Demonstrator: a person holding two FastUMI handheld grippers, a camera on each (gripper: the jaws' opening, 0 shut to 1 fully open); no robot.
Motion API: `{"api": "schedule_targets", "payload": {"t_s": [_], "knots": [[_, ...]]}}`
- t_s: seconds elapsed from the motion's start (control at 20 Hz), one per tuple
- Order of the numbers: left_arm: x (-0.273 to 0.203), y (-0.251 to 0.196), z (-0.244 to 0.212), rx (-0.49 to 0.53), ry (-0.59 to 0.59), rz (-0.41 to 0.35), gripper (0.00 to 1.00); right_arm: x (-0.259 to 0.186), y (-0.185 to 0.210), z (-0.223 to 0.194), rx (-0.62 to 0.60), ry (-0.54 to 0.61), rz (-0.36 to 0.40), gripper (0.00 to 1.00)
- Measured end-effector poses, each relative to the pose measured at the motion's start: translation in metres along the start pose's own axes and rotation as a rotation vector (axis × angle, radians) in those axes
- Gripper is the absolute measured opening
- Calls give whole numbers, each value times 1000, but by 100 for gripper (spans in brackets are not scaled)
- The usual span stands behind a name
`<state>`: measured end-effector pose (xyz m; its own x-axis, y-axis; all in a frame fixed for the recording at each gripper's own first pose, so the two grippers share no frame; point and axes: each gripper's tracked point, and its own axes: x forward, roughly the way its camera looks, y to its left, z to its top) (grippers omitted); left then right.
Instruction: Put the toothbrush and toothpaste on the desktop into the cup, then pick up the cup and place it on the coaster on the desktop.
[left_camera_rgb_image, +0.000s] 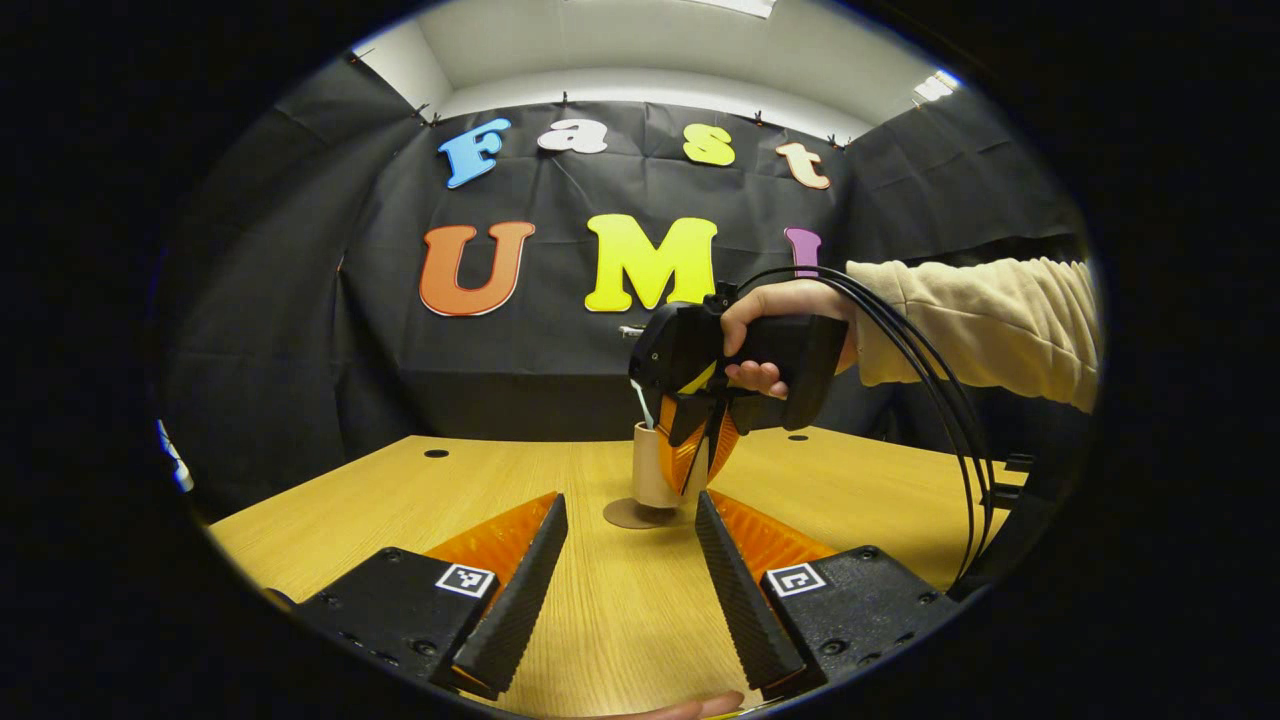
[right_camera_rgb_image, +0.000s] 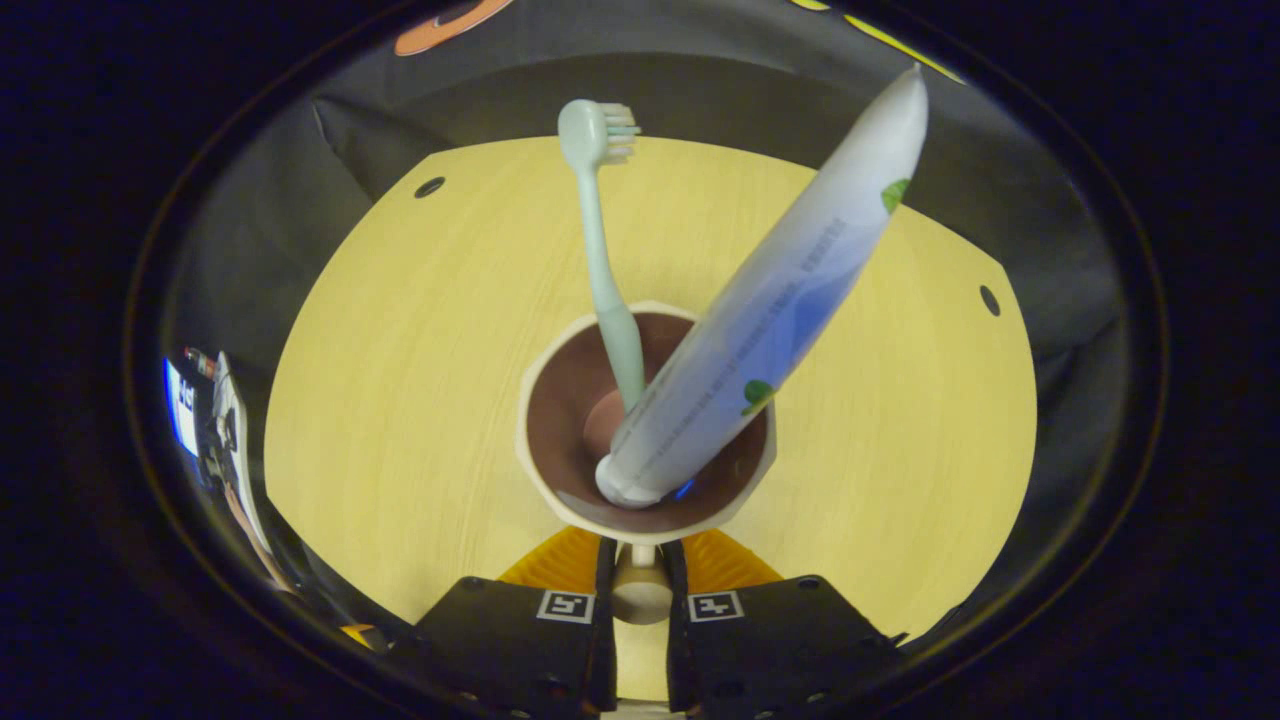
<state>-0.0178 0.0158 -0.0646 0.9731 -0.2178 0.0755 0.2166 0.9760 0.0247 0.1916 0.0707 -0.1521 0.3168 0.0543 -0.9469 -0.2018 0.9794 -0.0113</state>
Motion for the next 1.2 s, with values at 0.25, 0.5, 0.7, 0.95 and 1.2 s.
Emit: {"api": "schedule_targets", "payload": {"t_s": [0.25, 0.5, 0.7, 0.95, 1.2], "knots": [[-2, 20, -7, 5, 21, 36, 83, -1, -3, 0, -6, 16, -22, 19], [-3, 26, -10, 5, 17, 48, 83, -1, -4, -1, 4, 9, -60, 19], [-3, 22, -13, -2, 24, 40, 83, -1, -4, -1, 19, 10, -55, 21], [1, 18, -16, -4, 38, 37, 83, 3, -4, -10, 50, 8, -1, 39], [2, 16, -21, -12, 65, 30, 83, -8, -5, -24, 6, -37, 13, 92]]}}
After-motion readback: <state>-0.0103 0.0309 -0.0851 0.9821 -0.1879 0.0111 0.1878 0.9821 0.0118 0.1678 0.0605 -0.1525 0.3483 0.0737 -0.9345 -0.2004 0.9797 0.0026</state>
